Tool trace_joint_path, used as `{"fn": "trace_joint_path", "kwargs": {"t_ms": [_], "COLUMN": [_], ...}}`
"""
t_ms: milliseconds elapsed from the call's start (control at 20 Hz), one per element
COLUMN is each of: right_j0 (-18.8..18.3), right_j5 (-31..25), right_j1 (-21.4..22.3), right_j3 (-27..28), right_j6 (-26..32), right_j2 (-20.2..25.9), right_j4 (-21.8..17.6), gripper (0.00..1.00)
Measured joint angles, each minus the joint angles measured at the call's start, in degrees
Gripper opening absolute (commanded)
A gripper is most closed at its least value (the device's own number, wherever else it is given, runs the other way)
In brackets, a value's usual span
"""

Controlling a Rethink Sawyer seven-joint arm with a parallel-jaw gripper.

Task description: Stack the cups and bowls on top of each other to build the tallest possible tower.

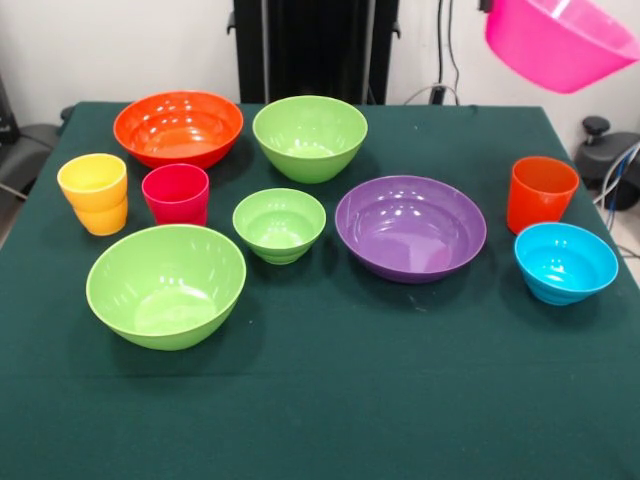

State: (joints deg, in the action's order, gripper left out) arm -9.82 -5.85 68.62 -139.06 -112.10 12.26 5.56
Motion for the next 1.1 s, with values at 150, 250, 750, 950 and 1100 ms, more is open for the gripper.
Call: {"fn": "trace_joint_path", "kwargs": {"t_ms": [150,250,750,950,1100], "right_j0": [-3.6,-7.3,-11.6,-9.9,-9.7], "right_j5": [0.0,0.1,4.8,7.2,7.7], "right_j1": [-0.2,-0.6,-6.3,-8.6,-9.1], "right_j3": [-0.9,-1.7,-2.3,-2.3,-2.3], "right_j6": [0.0,0.0,0.0,0.0,0.0], "right_j2": [1.5,2.9,3.3,3.2,3.2], "right_j4": [-0.5,-2.0,-9.1,-10.1,-10.3], "gripper": [0.00,0.00,0.00,0.00,0.00]}}
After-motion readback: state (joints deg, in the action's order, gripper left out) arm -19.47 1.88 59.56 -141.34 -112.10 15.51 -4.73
